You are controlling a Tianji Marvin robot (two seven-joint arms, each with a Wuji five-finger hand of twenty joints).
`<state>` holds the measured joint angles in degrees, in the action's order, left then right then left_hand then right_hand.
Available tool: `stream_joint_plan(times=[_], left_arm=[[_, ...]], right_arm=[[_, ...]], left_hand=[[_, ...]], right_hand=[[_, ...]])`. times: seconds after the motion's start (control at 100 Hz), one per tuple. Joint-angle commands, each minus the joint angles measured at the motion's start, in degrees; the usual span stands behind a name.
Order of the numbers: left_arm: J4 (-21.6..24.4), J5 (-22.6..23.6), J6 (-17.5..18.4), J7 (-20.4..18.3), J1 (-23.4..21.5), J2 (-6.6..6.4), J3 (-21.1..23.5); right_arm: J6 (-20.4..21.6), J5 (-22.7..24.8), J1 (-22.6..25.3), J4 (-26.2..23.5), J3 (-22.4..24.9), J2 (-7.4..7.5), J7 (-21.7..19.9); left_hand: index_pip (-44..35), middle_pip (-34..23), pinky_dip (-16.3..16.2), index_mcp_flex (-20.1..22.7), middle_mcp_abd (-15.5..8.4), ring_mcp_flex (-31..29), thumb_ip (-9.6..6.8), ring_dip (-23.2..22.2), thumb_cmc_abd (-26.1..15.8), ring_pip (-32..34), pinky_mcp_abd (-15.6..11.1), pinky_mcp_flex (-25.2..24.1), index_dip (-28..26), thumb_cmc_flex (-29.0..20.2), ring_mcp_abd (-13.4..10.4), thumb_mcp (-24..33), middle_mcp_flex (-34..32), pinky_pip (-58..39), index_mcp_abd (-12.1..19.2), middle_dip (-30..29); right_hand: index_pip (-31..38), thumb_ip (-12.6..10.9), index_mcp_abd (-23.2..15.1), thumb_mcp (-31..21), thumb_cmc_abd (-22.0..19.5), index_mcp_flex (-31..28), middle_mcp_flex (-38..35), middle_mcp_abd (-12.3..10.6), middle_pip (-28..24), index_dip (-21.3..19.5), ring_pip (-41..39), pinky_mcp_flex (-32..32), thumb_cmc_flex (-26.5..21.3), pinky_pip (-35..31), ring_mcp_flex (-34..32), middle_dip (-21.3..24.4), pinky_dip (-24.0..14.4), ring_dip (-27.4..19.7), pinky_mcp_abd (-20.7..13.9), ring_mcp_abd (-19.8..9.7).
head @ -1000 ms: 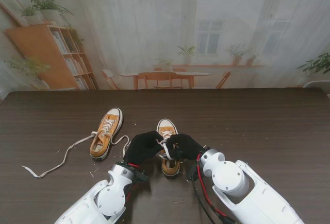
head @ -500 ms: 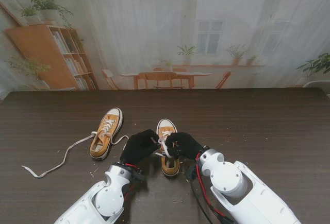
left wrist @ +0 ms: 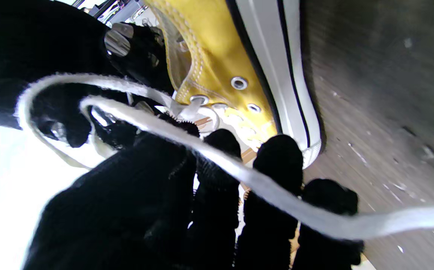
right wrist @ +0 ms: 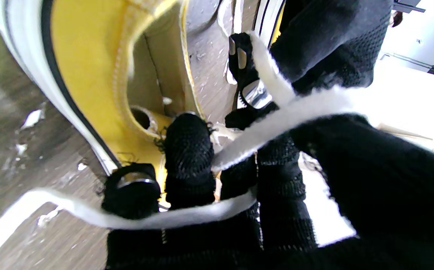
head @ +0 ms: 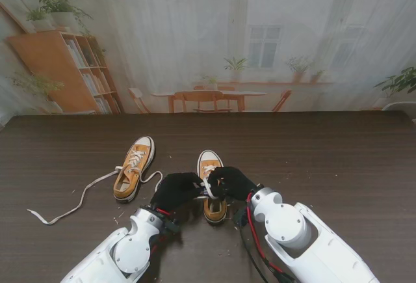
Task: Tie the shoelaces into a bow on the shoes
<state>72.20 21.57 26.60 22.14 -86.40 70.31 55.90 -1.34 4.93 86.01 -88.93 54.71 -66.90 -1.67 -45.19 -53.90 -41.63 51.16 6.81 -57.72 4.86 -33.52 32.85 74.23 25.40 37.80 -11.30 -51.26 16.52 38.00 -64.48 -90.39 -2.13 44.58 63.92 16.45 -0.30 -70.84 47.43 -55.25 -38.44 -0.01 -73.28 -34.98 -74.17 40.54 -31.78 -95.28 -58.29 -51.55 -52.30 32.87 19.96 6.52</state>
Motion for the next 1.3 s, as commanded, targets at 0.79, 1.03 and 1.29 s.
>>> stream_joint_plan(times=[0.79,1.03,1.29], left_arm=[[1.05,-2.18,1.69,0.58,-1.45,0.59,0.65],[0.86,-1.21,1.78,4.24,-1.71,1.39,0.81],[1.73,-1.53,3.09,5.31,-2.65,1.69,1.57]], right_arm=[[0.34,0.46,0.22,-0.24,0.17,-0.18,0.28],[0.25,0.48,0.26,-0.3,0.23,-0.12,0.09],[0.1,0.45,0.22,-0.4,0.13,-0.05,-0.23]], left_hand=[[7.63,0.44,-2.0,-3.65,-1.57,1.44,-1.48,-2.51,-0.32,-0.32,1.72,-2.43,-3.94,-0.09,-1.19,0.44,0.65,0.31,6.41,2.77],[-5.52,-0.97,-2.0,-20.53,-2.08,1.83,-1.31,-2.33,-0.51,-0.29,1.49,-2.58,-15.07,1.78,-0.96,2.38,3.14,0.25,3.05,2.58],[-14.72,-3.1,-1.9,-27.35,-2.97,2.97,-0.35,-2.26,1.23,0.09,0.86,-3.14,-25.47,2.62,-1.33,2.79,7.44,0.57,3.98,2.47]], right_hand=[[-0.03,-0.98,-5.16,-0.76,-1.0,0.62,-0.08,-0.65,0.12,-1.14,0.1,-0.16,-0.37,-1.7,-0.19,-0.08,-0.1,0.93,-0.04,0.31],[0.0,-0.95,-5.32,-0.73,-1.0,0.63,-0.1,-0.65,0.12,-1.07,0.12,-0.15,-0.43,-1.72,-0.16,-0.06,-0.1,0.93,-0.06,0.28],[0.01,-0.95,-5.32,-0.71,-1.01,0.69,-0.13,-0.57,0.13,-0.98,0.11,-0.15,-0.46,-1.71,-0.15,-0.08,-0.1,0.94,-0.03,0.32]])
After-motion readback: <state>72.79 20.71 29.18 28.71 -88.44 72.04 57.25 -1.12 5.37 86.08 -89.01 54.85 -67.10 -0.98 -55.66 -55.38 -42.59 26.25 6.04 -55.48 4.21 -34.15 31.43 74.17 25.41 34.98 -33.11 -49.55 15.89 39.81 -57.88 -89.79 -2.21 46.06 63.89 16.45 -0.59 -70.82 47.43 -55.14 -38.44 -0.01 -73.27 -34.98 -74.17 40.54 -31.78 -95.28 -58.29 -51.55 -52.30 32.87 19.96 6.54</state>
